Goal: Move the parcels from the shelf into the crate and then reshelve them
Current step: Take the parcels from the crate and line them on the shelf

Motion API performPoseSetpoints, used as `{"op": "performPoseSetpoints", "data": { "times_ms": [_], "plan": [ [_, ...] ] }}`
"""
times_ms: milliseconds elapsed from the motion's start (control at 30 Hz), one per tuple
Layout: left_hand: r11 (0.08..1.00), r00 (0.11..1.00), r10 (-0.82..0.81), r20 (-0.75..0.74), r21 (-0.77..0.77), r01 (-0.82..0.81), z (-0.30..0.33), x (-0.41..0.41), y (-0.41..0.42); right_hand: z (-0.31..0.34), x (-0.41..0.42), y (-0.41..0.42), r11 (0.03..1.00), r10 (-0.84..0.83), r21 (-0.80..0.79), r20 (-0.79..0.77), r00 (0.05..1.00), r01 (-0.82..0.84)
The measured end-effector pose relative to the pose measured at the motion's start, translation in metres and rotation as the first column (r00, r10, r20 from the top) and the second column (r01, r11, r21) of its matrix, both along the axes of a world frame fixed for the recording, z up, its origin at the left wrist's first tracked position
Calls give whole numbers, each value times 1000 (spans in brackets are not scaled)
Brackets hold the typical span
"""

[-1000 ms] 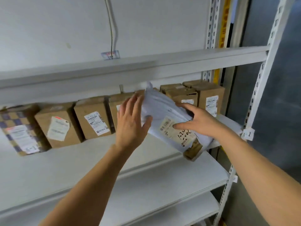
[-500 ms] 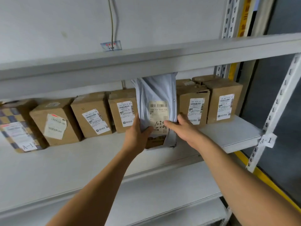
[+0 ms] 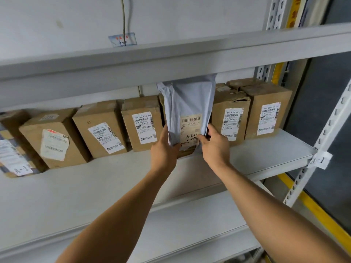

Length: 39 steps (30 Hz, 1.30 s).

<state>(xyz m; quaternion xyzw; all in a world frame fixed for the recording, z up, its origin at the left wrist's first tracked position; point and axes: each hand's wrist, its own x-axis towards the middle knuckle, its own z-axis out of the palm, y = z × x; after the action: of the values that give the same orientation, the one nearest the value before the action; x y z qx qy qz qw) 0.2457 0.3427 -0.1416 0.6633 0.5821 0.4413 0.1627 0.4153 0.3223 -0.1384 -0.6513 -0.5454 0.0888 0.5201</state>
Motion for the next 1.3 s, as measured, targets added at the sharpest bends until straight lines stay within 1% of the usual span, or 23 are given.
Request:
{"op": "performPoseSetpoints", "data": {
  "times_ms": [200,300,400,433,500,567,600,667,733,767,833,867,967,1067,1133,1200,1300],
  "plan": [
    [1000,1000,5,25,-31,-4,0,7,13,-1,3,9,1000,-6,1,-23,1000,6],
    [997,997,-52,56,-52,55,-1,4,11,-5,6,7,1000,25,12,-48,999,-25],
    [992,989,-91,121,-77,101,6,-2,-2,-10,9,-4,996,86,9,-123,989,-85],
    [991,990,-84,117,-92,95,9,-4,-8,-12,11,-11,995,98,5,-155,983,-98],
    [992,997,-45,64,-116,52,10,-10,-23,-14,17,-29,995,89,-26,-187,978,-96],
    [993,999,-14,32,-114,17,10,-16,-43,-18,25,-53,996,57,-63,-174,983,-69],
    [994,999,-16,43,-110,20,10,-18,-56,-19,28,-69,995,46,-78,-171,984,-60],
    [993,996,-66,63,-89,71,10,-19,-88,-23,32,-105,995,24,-89,-154,988,-38],
    [984,984,-174,47,-25,175,4,-16,-120,-30,34,-146,994,-24,-111,-111,994,11],
    [970,970,-243,15,4,243,-1,-13,-135,-35,34,-169,990,-53,-135,-104,993,39],
    [917,916,-395,-68,33,398,-19,-3,-162,-50,33,-215,974,-119,-206,-113,986,94],
    [885,881,-463,-95,15,466,-31,4,-175,-60,32,-238,960,-156,-251,-112,981,124],
    [794,780,-609,-149,-114,598,-73,27,-217,-96,33,-310,890,-293,-379,-54,954,252],
    [733,698,-681,-223,-226,642,-117,49,-264,-124,36,-391,777,-369,-547,2,929,310],
    [673,635,-737,-232,-328,662,-140,64,-298,-145,38,-445,688,-429,-633,38,903,354],
    [582,554,-807,-204,-437,686,-162,80,-328,-168,42,-497,604,-526,-687,37,850,404],
    [429,394,-898,-194,-579,693,-189,108,-369,-199,51,-564,520,-618,-744,11,786,420]
  ]
}}
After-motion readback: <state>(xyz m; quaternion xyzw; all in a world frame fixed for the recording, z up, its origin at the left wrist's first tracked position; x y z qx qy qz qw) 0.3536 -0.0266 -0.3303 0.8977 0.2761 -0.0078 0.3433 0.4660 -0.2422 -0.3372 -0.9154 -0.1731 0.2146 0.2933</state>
